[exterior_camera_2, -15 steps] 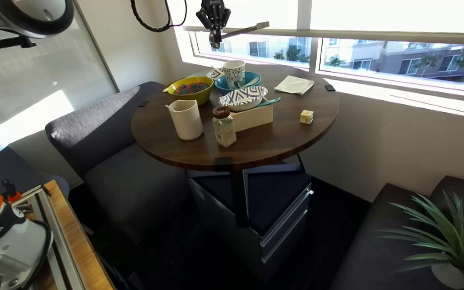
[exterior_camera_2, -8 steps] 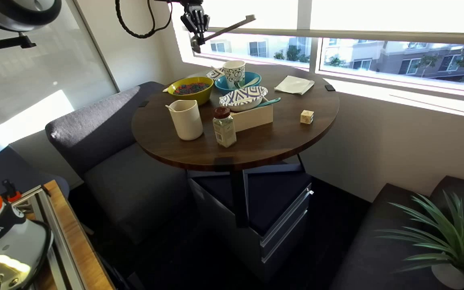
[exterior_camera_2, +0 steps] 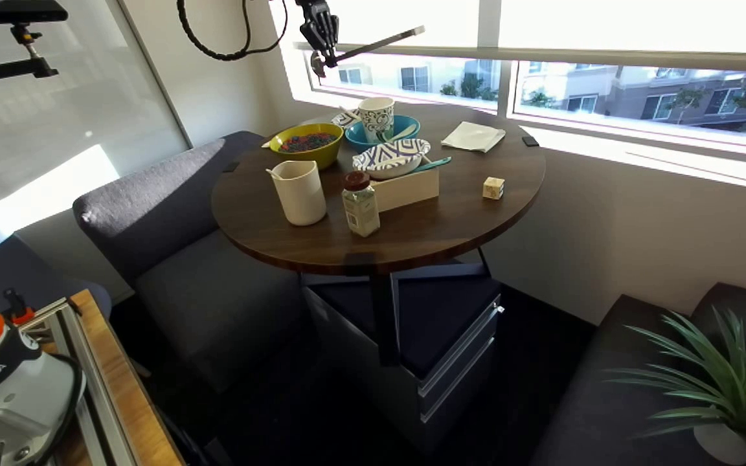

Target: Use the silver ladle to place cereal from the yellow bowl into the coffee cup.

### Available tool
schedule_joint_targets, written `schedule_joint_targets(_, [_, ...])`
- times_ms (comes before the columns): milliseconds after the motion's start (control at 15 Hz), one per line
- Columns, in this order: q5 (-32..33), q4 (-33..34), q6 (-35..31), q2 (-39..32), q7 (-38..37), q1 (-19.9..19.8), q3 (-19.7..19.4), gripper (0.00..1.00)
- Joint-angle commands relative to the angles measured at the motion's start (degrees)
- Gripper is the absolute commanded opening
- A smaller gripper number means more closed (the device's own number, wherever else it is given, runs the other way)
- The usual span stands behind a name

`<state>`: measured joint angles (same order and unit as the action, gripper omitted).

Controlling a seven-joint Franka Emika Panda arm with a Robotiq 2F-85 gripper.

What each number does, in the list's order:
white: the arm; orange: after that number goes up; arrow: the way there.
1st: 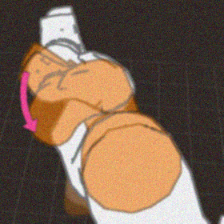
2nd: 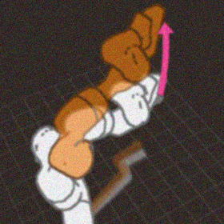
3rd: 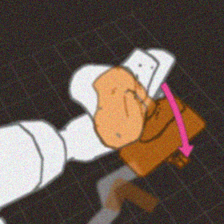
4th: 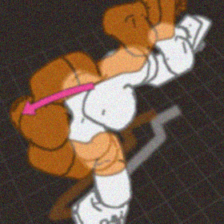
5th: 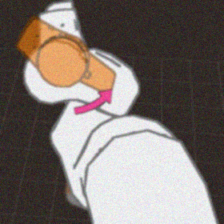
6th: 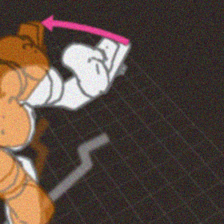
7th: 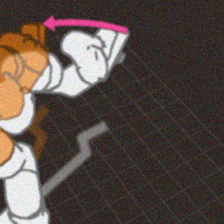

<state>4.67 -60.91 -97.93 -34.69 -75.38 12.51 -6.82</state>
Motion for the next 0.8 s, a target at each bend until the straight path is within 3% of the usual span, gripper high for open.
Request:
schedule_joint_targets(0, [-5.9,-13.9,-6.5,8.1,3.8,-2.5,2.3,0.01])
schedule_joint_targets(333, [-11.7,-27.1,-11.6,14.8,7.8,-5.5,4.1,0.01])
schedule_joint_targets(400, [-8.9,-18.4,-8.6,9.5,5.7,-4.7,3.5,0.01])
schedule_joint_targets(733, [-8.9,-19.0,-8.8,9.9,5.9,-5.1,3.8,0.04])
